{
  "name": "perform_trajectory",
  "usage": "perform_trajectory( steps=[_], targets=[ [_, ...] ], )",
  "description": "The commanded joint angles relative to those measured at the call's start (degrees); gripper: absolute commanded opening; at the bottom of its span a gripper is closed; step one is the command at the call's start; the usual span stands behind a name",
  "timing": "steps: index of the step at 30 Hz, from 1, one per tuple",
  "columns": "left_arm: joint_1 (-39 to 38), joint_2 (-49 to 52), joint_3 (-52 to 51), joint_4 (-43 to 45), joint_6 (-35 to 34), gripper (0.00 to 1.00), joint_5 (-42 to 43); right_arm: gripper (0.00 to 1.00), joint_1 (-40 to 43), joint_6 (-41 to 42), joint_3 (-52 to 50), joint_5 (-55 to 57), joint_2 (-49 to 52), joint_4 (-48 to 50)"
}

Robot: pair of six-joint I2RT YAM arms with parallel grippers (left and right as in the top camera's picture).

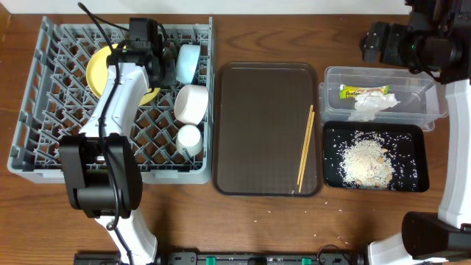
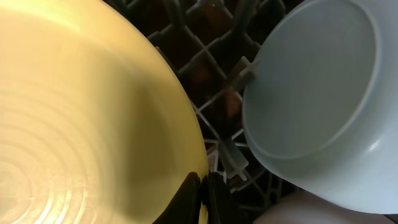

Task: Sort waste into correct bins and load items into the dishwasher
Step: 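Lower the yellow plate upright into the rack and release it, then reach the left gripper right to the wooden chopsticks on the tray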

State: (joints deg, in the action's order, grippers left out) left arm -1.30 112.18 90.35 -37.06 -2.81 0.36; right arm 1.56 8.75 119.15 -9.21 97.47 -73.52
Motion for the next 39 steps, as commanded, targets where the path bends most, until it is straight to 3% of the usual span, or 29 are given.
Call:
perform_trajectory(
  steps=[1, 17, 24, 28, 33, 39],
  targets=[
    [0.09, 1.77, -0.28, -0.13, -0.50, 0.07, 0.55, 0.99, -0.46, 0.61, -0.13, -0.07, 0.13, -0.04],
    [0.07, 4.00, 0.28, -0.42, -0.92, 0.07, 0.52, 0.99, -0.46, 0.61, -0.13, -0.07, 0.13, -0.04],
    [-2.03, -4.68, 2.23, -1.92, -0.87, 0.08, 0.52, 0.99, -0.46, 0.61, -0.13, -0.07, 0.13, -0.04],
    [-5.64, -10.40, 2.21, -3.93, -0.35, 0.29, 0.44, 0.99, -0.46, 0.61, -0.13, -0.04, 0.13, -0.04],
    [-14.19, -12.20, 2.16, -5.90, -1.68, 0.31, 0.52, 0.99, -0.46, 0.61, -0.13, -0.07, 0.13, -0.04],
    [-27.54, -10.38, 1.70, -5.77, -13.90, 0.31, 0.50, 0.99, -0.46, 0.61, -0.13, -0.07, 0.15, -0.04]
  ],
)
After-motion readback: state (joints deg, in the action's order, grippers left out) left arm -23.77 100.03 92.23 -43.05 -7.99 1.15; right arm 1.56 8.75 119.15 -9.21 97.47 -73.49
